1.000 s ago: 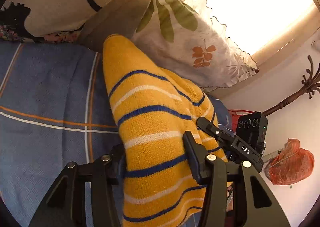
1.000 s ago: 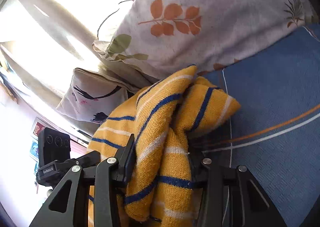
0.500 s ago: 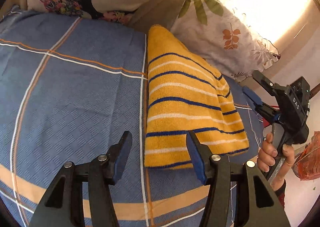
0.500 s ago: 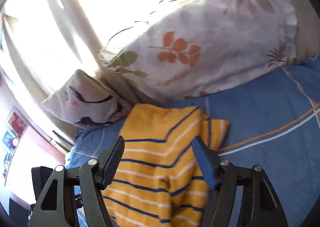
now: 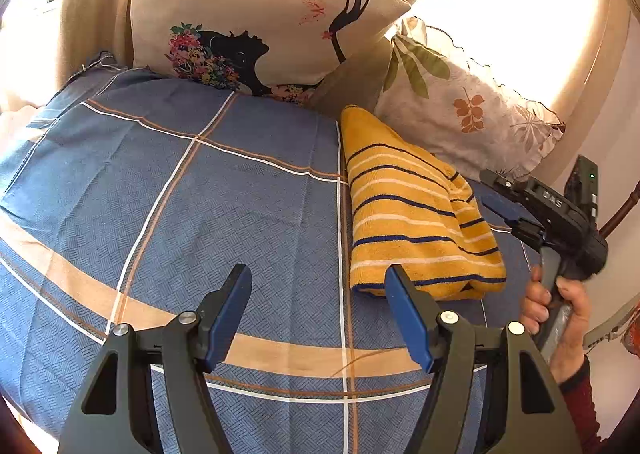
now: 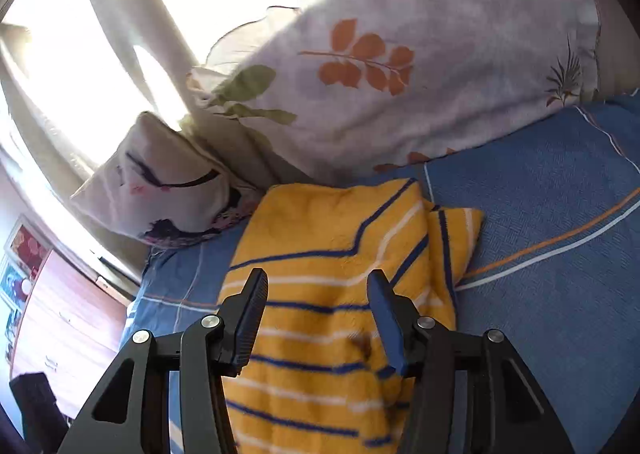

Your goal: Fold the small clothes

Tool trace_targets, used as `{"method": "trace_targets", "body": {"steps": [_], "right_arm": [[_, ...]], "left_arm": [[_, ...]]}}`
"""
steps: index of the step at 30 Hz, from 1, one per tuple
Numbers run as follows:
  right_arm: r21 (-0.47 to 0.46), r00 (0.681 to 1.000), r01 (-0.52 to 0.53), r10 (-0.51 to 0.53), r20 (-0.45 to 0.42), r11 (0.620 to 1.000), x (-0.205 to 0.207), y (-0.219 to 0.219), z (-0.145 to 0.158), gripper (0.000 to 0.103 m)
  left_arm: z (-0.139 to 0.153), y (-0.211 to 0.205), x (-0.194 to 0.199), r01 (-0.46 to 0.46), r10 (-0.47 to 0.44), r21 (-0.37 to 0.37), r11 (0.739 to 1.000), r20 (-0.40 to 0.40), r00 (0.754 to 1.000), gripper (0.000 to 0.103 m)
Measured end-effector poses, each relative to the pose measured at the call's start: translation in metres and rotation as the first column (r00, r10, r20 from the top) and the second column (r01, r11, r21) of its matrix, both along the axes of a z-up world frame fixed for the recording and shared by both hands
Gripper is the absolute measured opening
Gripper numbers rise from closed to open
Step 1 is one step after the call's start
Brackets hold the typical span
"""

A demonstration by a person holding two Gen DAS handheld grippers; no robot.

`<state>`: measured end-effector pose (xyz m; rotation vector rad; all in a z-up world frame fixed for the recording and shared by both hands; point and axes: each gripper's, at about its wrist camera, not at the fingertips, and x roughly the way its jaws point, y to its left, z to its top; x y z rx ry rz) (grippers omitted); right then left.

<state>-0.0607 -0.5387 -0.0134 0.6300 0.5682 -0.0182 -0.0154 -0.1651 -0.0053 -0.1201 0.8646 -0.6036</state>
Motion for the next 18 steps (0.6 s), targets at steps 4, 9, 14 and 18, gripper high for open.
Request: {"method": "trace_targets", "body": {"steps": [4, 9, 14, 18], "right_arm": [[0.082, 0.997, -0.070, 0.069, 0.016, 0.994, -0.028, 0.016, -0.018, 0.076], [0.114, 0.994, 0.085, -0.076, -0.078, 0.990, -0.055, -0.008, -0.052, 0.074], [-0.025, 0.980, 0.196, -0.197, -0.034, 0.980, -0.108, 0.001, -0.033, 0.081], [-0.211, 0.963, 0.271, -0.266, 0.055, 0.939, -0.150, 0.034, -0.005, 0.094]], "left_arm": [[0.001, -0.001, -0.011, 0.000, 0.000, 0.017, 1.000, 0.032, 1.000, 0.068], [0.011, 0.008, -0.029, -0.025, 0.020, 0.045, 0.999, 0.112, 0.994, 0.069], [0.029, 0.019, -0.052, -0.137, 0.113, 0.067, 0.988, 0.280, 0.953, 0.084], [0.044, 0.019, -0.073, -0.226, 0.170, 0.094, 0.970, 0.407, 0.898, 0.098]]}}
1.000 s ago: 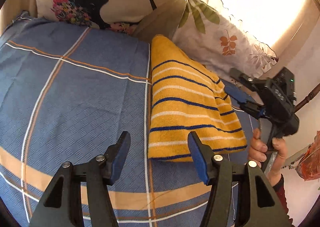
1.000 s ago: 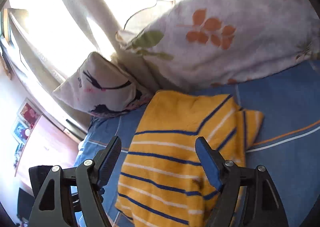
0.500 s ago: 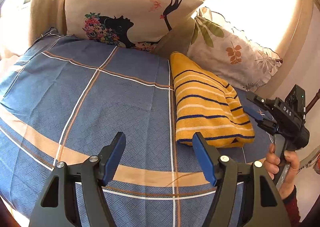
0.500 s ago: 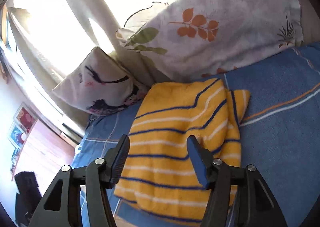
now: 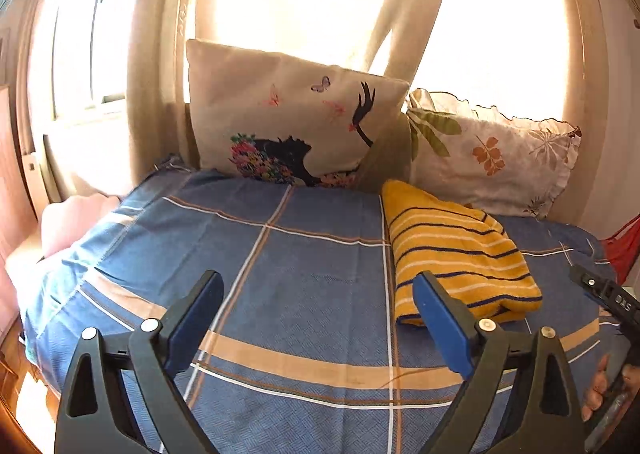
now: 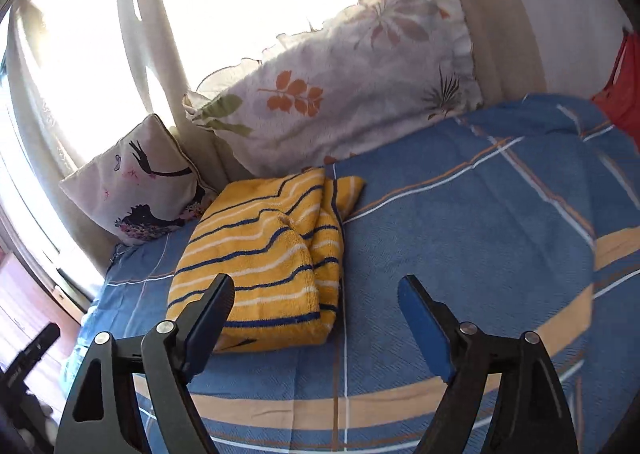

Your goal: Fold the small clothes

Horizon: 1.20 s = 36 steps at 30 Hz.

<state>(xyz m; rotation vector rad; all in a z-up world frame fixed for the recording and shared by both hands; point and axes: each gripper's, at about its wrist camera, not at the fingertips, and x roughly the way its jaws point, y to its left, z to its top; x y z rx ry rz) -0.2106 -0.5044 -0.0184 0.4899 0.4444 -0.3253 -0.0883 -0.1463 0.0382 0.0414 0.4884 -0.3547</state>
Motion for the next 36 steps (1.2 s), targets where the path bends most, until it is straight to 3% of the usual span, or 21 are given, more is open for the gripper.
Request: {"method": "trace_targets", "body": {"steps": [4, 6, 8, 10, 14, 19, 24, 29, 36], "right_arm": [[-0.256, 0.995, 0.076, -0.058, 0.076, 0.964, -0.034, 0.047, 0.030, 0.103], [-0.335, 0.990, 0.101, -0.060, 0.130, 0.937, -0.046, 0.068, 0.041, 0.103], [-0.369, 0.980, 0.096, -0.024, 0.195, 0.925, -0.057, 0.084, 0.045, 0.103], [-0.357, 0.978, 0.062, 0.015, 0.209, 0.932, -0.058, 0.094, 0.044, 0.103], [-0.300, 0.995, 0.052, -0.024, 0.096, 0.952, -0.050, 0.100, 0.033, 0.103], [-0.290, 0.988, 0.123, -0.091, 0.121, 0.949, -0.068, 0.107, 0.027, 0.103], [-0.220, 0.989, 0.146, -0.137, 0.057, 0.964, -0.064, 0.102, 0.019, 0.103], [-0.109, 0.988, 0.157, -0.157, 0.011, 0.982, -0.060, 0.087, 0.003, 0.103], [-0.110, 0.995, 0.092, -0.095, -0.022, 0.990, -0.039, 0.083, -0.007, 0.103]], "left_arm": [[0.011, 0.001, -0.023, -0.106, 0.100, 0.058, 0.993, 0.098, 0.990, 0.099], [0.012, 0.002, -0.033, -0.137, 0.128, 0.069, 0.988, 0.121, 0.984, 0.099], [0.013, 0.005, -0.037, -0.109, 0.102, 0.055, 0.993, 0.109, 0.989, 0.100], [0.011, 0.006, -0.039, -0.062, 0.060, 0.035, 0.997, 0.059, 0.996, 0.101], [0.003, 0.008, -0.040, 0.021, -0.020, 0.013, 1.000, -0.032, 0.999, 0.101], [-0.008, 0.003, -0.043, 0.087, -0.083, 0.051, 0.995, -0.069, 0.994, 0.101], [-0.022, -0.004, -0.035, 0.140, -0.127, 0.083, 0.987, -0.145, 0.981, 0.101], [-0.038, -0.010, -0.028, 0.144, -0.119, 0.107, 0.984, -0.217, 0.969, 0.101], [-0.043, -0.020, -0.027, 0.105, -0.066, 0.155, 0.982, -0.235, 0.970, 0.101]]}}
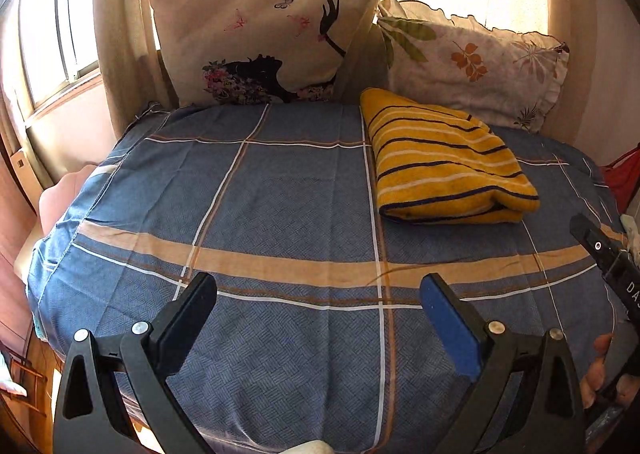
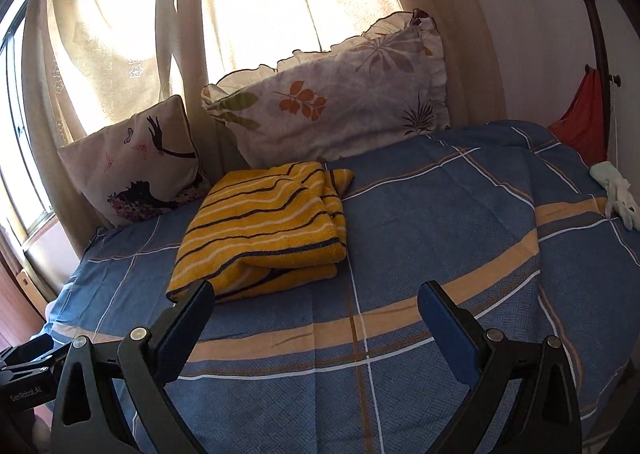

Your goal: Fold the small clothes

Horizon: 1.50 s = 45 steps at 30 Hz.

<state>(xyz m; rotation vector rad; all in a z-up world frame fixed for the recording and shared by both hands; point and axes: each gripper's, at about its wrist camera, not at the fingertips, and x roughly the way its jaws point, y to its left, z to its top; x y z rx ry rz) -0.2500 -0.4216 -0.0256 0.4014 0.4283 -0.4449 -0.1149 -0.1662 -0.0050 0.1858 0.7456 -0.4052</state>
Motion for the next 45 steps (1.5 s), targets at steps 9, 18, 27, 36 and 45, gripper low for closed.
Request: {"method": "trace_targets", "body": {"steps": [9, 18, 27, 36, 45], "right_arm": [[-0.010, 1.000, -0.029, 0.029, -0.009, 1.000, 0.008, -0.016, -0.017, 0.103], [0.047, 1.000, 0.026, -0.025, -0.009, 0.999, -0.001, -0.052, -0.031, 0.103], [0.081, 0.998, 0.023, -0.019, -0.059, 0.996, 0.015, -0.066, -0.038, 0.103], [0.056, 0.994, -0.006, 0.012, -0.110, 0.998, 0.036, -0.054, -0.037, 0.103], [0.021, 0.988, -0.027, 0.030, -0.154, 0.999, 0.045, -0.038, -0.037, 0.103]], "left_arm": [[-0.003, -0.038, -0.007, 0.024, -0.023, 0.064, 0.998, -0.010, 1.000, 0.101], [-0.013, -0.073, -0.004, 0.083, -0.080, 0.091, 0.992, -0.044, 0.996, 0.101], [-0.028, -0.076, 0.020, 0.077, -0.069, 0.067, 0.995, -0.113, 0.991, 0.101], [-0.035, -0.070, 0.030, 0.082, -0.075, 0.047, 0.996, -0.141, 0.987, 0.101], [-0.038, -0.059, 0.034, 0.080, -0.077, 0.017, 0.997, -0.158, 0.984, 0.101]]}}
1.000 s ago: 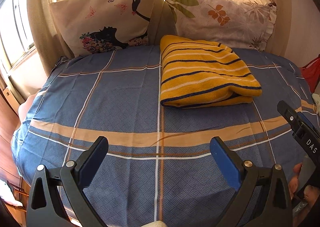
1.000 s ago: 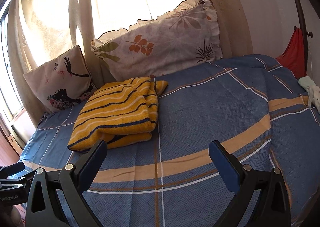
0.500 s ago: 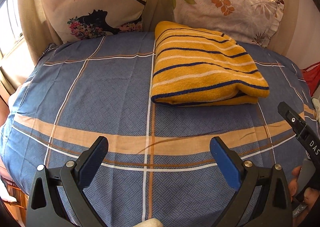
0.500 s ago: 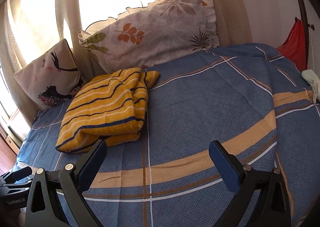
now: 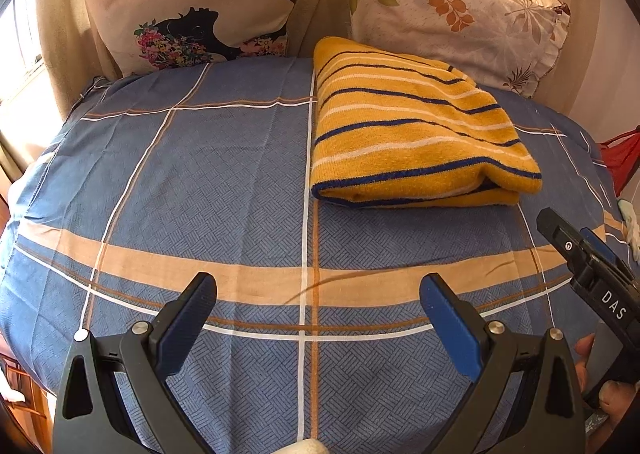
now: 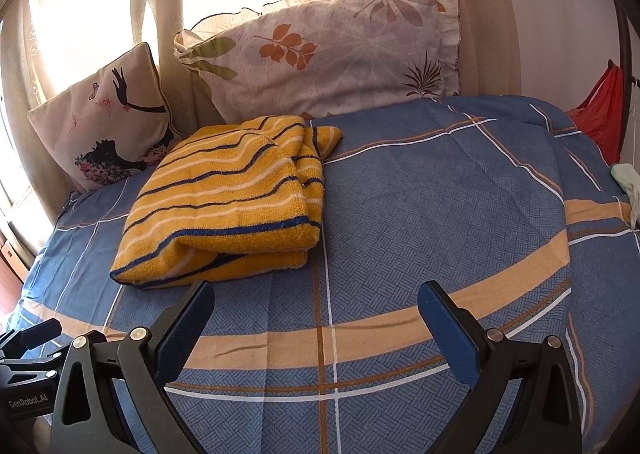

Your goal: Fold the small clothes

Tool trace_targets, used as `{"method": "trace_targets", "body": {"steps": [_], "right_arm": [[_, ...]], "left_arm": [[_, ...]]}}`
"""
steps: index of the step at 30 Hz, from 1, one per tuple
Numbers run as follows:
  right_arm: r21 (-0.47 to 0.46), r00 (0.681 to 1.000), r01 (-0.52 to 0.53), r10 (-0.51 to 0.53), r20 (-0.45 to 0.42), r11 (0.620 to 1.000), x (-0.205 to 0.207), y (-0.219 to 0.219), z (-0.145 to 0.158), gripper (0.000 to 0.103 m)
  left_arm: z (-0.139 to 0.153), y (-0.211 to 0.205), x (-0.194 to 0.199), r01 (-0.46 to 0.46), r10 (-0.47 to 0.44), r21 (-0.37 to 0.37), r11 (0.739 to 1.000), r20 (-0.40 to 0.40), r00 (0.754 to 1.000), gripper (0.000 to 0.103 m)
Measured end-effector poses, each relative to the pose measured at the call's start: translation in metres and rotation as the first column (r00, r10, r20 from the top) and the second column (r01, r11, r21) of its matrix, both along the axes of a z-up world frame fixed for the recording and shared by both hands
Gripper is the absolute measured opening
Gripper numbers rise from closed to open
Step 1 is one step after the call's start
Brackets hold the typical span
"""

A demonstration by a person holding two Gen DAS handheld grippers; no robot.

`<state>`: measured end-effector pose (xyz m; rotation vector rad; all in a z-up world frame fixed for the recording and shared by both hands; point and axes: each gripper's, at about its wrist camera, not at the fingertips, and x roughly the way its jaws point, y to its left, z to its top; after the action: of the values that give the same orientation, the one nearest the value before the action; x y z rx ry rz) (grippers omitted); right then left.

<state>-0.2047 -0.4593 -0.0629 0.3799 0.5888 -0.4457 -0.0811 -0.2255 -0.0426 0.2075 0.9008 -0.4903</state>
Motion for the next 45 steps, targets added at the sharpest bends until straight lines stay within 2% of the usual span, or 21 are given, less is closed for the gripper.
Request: {"method": "trace_targets", "body": {"steps": [28, 45], "right_arm": [[-0.049, 0.998, -0.056, 0.054, -0.040, 0.997, 0.013, 0.037, 0.005, 0.103], [-0.042, 0.997, -0.062, 0.060, -0.044, 0.997, 0.013, 0.040, 0.002, 0.103]], "left_arm": [[-0.010, 0.034, 0.009, -0.040, 0.036, -0.060, 0.997, -0.070, 0.997, 0.101], [-0.014, 0.035, 0.008, -0.043, 0.039, -0.055, 0.998, -0.082, 0.996, 0.101]]}}
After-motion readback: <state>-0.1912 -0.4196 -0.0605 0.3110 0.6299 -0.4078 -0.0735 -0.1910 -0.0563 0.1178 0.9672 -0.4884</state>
